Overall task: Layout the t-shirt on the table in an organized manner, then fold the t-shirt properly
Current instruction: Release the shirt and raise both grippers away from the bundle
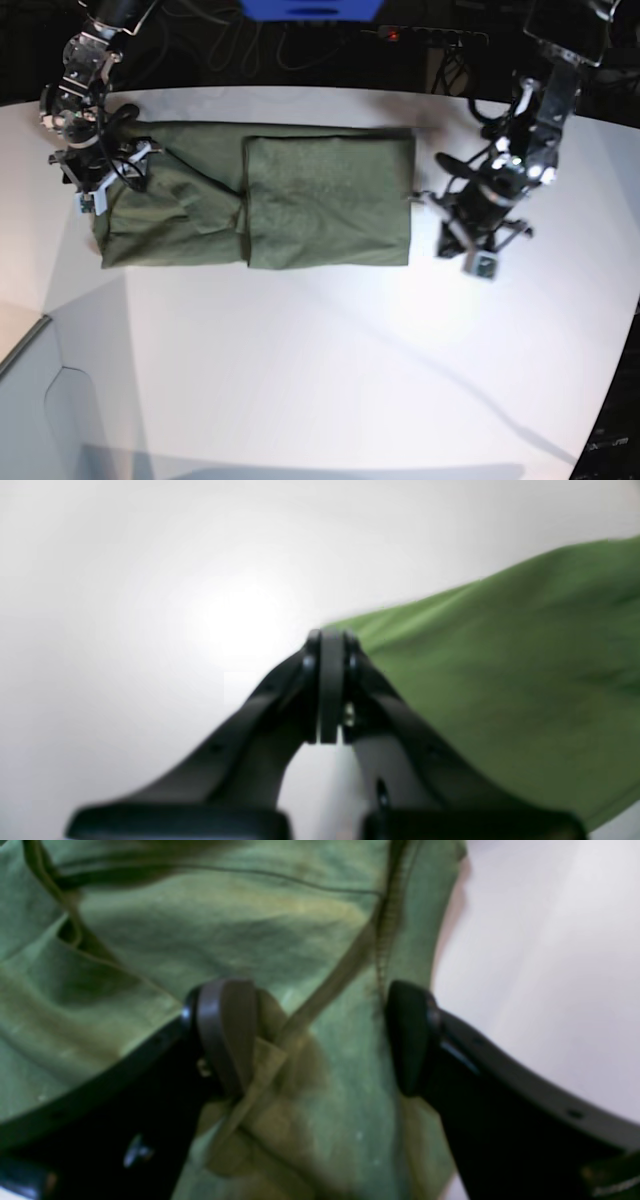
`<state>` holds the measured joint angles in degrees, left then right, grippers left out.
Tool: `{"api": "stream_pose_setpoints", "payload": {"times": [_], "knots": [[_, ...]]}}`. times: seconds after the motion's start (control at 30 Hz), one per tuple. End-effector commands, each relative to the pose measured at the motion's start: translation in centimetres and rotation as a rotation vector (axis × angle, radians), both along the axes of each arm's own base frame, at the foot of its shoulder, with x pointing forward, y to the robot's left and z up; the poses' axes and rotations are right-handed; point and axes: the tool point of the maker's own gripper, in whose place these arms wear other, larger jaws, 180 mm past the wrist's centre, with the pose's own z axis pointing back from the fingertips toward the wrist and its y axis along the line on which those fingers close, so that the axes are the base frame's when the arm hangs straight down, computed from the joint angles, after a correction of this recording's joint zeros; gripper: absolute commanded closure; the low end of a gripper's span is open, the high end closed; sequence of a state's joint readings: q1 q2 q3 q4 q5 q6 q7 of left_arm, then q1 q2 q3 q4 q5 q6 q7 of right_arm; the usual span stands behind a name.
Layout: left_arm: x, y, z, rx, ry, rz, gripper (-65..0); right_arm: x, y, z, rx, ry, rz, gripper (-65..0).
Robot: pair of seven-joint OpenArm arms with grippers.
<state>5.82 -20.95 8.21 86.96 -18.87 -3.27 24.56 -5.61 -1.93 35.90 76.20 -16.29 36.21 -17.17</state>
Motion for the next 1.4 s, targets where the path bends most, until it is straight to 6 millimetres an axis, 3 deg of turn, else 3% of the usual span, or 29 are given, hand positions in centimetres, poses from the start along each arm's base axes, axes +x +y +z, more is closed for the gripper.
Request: {"api": "stream_pose_setpoints", "payload": {"times": [0.0,0.1,0.27,0.43,0.73,0.93,1.0,1.07,1.27,1.37], "knots": [[0.4,0.8,1.0,-0.006,-0.036,0.019,-0.1,0.1,-0.4,0.4,-0.021,0.005,0.005,-41.0],[-1.0,2.8,0.0,0.004,-0.006,0.073,-0.1,0.5,-1.9,2.0,-0.056,-0.036,-0.028,-41.0],[-2.1,3.7,-0.7,0.009,0.018,0.096,-0.1,1.8,-2.8,3.0,-0.058,-0.073,-0.063,-41.1],[-2.5,3.7,-1.0,0.009,0.028,0.095,-0.1,2.0,-3.0,2.2,-0.032,-0.060,-0.081,-41.1],[-2.5,3.7,-1.1,0.010,0.031,0.095,-0.1,0.5,-1.6,-0.9,0.035,0.016,-0.082,-41.1],[-3.6,4.9,-3.6,0.026,0.099,0.124,-0.1,-0.5,-0.9,-2.6,0.069,0.061,-0.080,-40.4],[-4.0,5.4,-4.4,0.031,0.121,0.135,-0.1,-0.6,-0.9,-2.7,0.070,0.066,-0.076,-36.9],[-4.2,5.6,-4.8,0.034,0.133,0.140,-0.1,-0.7,-0.9,-2.7,0.070,0.067,-0.076,-29.1],[-4.5,5.6,-5.0,0.035,0.141,0.140,-0.1,-0.6,-0.8,-2.7,0.072,0.066,-0.076,-1.3],[-4.5,5.6,-5.0,0.035,0.141,0.140,-0.1,-0.7,-0.8,-2.6,0.070,0.065,-0.075,0.0]]}}
